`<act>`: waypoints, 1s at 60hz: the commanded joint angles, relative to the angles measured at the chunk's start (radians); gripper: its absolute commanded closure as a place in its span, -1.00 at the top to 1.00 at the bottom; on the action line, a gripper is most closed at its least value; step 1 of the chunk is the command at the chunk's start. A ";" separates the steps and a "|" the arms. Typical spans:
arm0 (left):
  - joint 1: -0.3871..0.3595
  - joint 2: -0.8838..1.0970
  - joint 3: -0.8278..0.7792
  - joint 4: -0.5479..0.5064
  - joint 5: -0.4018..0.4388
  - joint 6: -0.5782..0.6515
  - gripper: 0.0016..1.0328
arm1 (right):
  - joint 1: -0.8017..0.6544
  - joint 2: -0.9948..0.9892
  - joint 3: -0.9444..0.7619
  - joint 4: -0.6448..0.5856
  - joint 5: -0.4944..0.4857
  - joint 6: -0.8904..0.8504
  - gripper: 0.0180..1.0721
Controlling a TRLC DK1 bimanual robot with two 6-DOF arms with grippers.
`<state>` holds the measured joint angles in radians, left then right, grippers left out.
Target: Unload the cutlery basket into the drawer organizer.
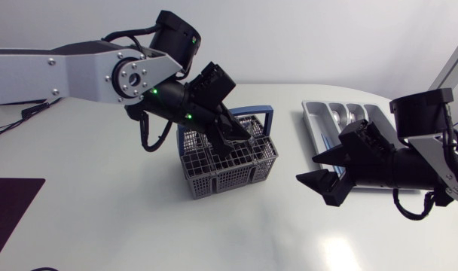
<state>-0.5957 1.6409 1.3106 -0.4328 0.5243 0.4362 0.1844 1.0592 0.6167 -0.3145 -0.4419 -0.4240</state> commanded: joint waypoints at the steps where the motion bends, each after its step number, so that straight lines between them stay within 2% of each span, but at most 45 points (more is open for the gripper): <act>1: 0.010 -0.046 0.032 0.014 0.009 -0.028 -0.77 | 0.010 -0.011 -0.021 -0.008 0.003 -0.010 0.63; 30: 0.013 -0.145 0.001 0.075 -0.012 -0.182 -0.77 | 0.027 -0.016 -0.028 -0.006 0.011 -0.006 0.63; 60: -0.033 -0.213 -0.067 0.177 -0.145 -0.243 -0.77 | 0.032 -0.025 -0.031 -0.005 0.012 -0.002 0.63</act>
<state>-0.6228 1.4582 1.2690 -0.2947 0.3988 0.2092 0.2089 1.0386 0.6147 -0.3145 -0.4377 -0.4236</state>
